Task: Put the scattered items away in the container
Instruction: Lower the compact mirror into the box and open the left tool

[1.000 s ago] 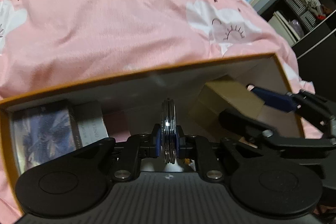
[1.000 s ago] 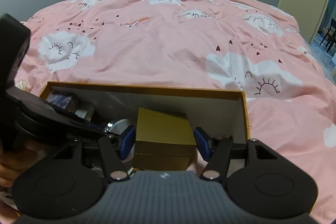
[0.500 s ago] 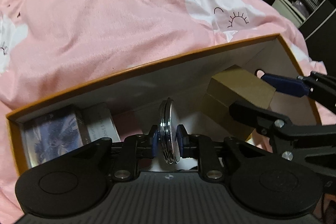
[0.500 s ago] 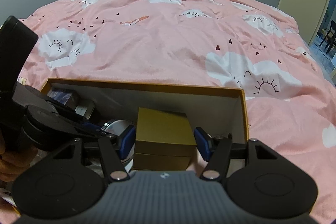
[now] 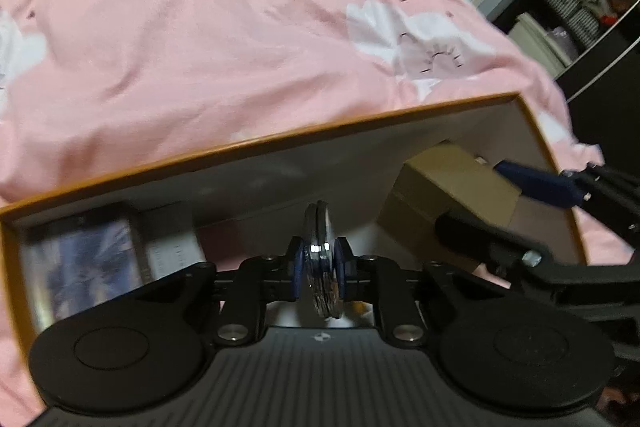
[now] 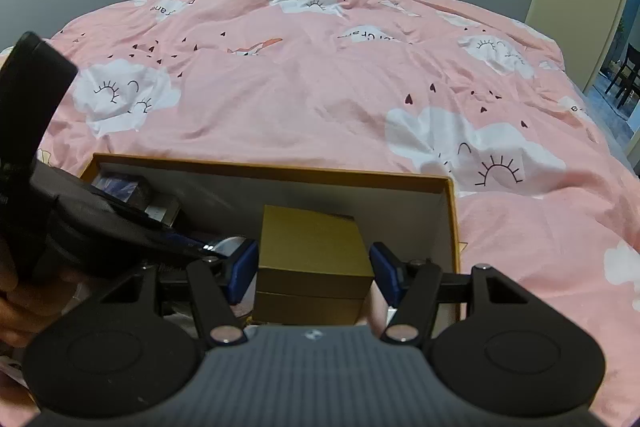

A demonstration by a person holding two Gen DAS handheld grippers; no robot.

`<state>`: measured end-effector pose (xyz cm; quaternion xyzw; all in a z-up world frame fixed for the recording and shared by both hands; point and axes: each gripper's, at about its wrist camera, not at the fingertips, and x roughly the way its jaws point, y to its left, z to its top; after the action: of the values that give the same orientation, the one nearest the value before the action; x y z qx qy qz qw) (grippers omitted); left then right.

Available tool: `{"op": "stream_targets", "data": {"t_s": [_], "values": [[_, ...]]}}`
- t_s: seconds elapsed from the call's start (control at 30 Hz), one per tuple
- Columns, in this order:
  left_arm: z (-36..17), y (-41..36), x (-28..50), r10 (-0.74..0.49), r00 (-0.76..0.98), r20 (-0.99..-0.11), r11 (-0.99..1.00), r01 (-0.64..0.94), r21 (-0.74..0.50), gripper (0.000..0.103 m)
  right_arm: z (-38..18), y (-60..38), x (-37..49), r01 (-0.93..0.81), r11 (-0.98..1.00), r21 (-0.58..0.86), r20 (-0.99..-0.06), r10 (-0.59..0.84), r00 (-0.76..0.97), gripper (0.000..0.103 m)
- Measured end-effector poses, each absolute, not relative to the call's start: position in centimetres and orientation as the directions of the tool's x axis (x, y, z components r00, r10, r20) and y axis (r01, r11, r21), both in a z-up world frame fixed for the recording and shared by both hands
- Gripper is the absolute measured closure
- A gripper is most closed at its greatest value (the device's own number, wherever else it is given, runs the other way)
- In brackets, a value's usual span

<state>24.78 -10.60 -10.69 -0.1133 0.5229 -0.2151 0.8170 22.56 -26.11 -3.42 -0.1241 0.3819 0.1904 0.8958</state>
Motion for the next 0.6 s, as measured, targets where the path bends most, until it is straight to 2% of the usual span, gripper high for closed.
{"op": "stream_targets", "data": {"t_s": [0.13,0.3,0.43,0.6], "values": [[-10.7,-11.2,25.0,-0.446,0.371,-0.815,0.894,0.241,-0.379,0.086,-3.4,-26.2,22.6,-0.431,0.899,-0.081,-0.732,0.24,0.638,0.039],[-10.2,-11.4,24.7,-0.348,0.396,-0.85,0.932,0.241,-0.269,0.075,-3.5,-26.0,22.5,-0.437,0.895,-0.089,-0.734,0.238,0.637,0.039],[-9.8,-11.2,24.4,-0.308,0.42,-0.854,0.944,0.244,-0.22,0.074,-3.6,-26.0,22.5,-0.438,0.895,-0.089,-0.734,0.238,0.636,0.039],[-9.2,-10.7,24.2,-0.32,0.428,-0.845,0.941,0.244,-0.233,0.074,-3.6,-26.0,22.5,-0.437,0.895,-0.091,-0.734,0.236,0.637,0.039]]}}
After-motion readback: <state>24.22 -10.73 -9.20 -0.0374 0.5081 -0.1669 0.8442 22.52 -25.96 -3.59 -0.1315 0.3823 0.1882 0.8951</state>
